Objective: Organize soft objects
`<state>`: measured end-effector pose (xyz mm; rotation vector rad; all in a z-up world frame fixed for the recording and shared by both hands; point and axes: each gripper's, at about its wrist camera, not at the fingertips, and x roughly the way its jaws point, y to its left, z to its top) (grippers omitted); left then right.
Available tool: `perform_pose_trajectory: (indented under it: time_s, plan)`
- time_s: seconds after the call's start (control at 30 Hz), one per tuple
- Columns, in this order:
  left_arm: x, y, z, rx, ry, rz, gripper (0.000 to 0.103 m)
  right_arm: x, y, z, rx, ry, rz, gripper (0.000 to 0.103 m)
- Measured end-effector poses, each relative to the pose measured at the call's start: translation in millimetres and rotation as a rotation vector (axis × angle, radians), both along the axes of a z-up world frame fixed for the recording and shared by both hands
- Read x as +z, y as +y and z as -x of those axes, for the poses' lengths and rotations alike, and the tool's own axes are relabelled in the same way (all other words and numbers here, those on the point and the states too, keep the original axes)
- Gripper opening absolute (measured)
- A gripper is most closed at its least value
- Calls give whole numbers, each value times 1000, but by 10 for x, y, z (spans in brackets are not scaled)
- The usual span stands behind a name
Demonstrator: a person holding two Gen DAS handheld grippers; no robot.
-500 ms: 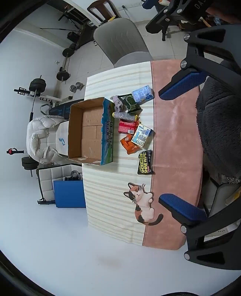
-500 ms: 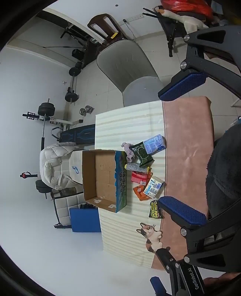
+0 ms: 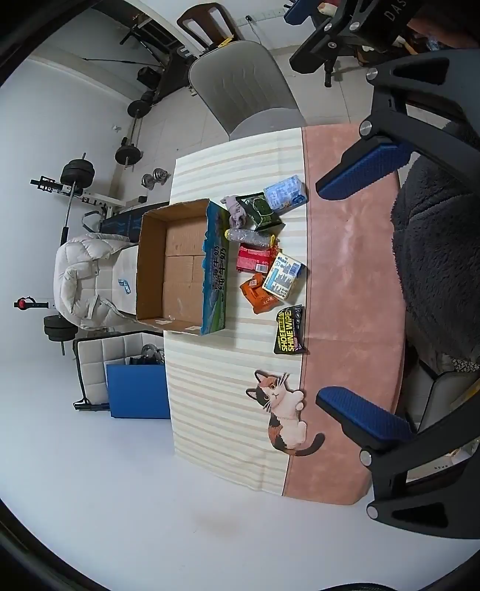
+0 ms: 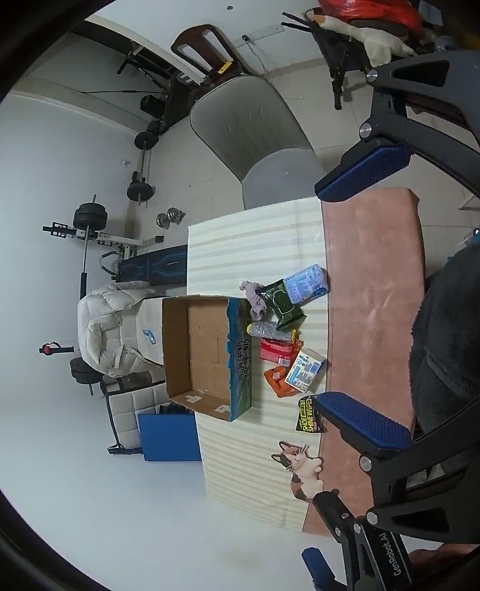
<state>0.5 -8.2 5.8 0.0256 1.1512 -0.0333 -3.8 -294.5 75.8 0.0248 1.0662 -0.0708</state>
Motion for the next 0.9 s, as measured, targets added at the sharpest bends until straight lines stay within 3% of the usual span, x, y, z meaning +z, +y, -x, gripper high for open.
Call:
perform_pose_trajectory:
  time_s: [0.9]
  plan:
    - [12,36,-21,6,-17,20,103,18,39,-24,15,-12,10,103]
